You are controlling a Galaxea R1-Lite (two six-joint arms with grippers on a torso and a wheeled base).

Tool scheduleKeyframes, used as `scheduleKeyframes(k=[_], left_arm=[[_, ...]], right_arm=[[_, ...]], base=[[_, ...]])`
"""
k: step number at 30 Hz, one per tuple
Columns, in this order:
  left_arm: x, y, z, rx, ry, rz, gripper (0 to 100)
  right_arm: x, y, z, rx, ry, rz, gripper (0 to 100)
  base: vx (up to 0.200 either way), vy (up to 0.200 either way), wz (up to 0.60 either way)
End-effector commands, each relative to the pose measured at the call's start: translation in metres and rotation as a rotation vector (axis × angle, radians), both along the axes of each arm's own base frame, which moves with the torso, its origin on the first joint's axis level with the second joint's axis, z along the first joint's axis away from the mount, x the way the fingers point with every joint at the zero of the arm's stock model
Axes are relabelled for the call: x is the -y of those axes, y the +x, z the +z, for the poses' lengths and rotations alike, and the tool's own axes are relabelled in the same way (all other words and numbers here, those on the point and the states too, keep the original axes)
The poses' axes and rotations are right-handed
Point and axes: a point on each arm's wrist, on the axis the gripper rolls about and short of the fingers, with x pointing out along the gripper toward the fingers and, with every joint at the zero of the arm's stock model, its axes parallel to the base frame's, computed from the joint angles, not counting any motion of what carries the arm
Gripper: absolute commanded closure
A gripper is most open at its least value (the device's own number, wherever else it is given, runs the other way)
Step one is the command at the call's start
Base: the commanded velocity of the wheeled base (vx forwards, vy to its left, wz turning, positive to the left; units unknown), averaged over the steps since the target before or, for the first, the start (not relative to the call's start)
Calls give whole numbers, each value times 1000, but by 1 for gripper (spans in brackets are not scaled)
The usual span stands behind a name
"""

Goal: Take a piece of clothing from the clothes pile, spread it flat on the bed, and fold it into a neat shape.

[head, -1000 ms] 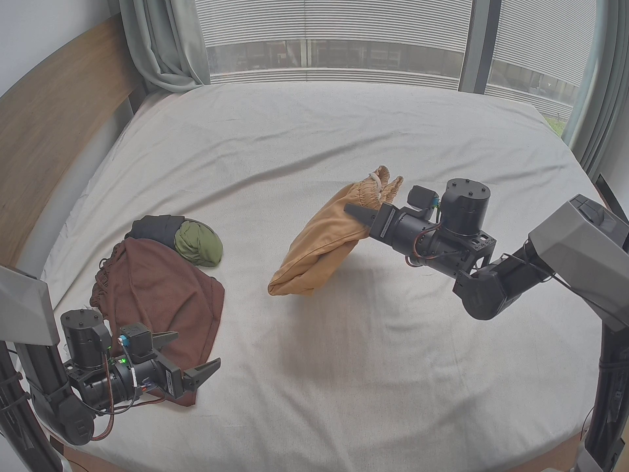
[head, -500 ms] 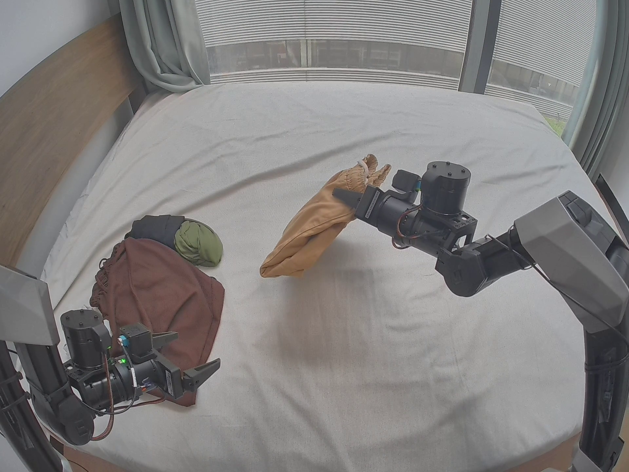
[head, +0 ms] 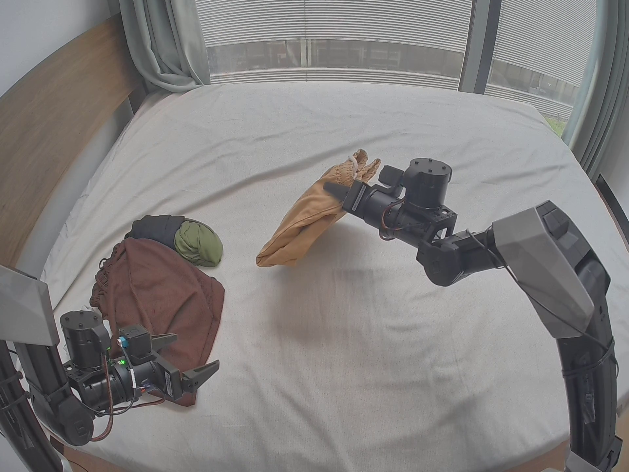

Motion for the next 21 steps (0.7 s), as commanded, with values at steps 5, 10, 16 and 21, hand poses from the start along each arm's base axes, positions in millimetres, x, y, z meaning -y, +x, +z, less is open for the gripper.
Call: scheduleKeyframes(k=[5, 10, 16, 21], left_arm=[[0, -1, -2, -12, 1, 1, 0], [1, -2, -2, -16, 2, -4, 0], [1, -2, -2, -18, 2, -5, 0], [1, -3, -3, -19, 2, -7, 0]], right_arm=[[8, 20, -63, -91, -45, -33, 100], [32, 13, -79, -159, -78, -69, 100], [51, -5, -104, -218, -106, -96, 100], [62, -13, -124, -252, -127, -124, 100]], base=[[0, 0, 0], [0, 0, 0], [0, 0, 0], [0, 0, 0]])
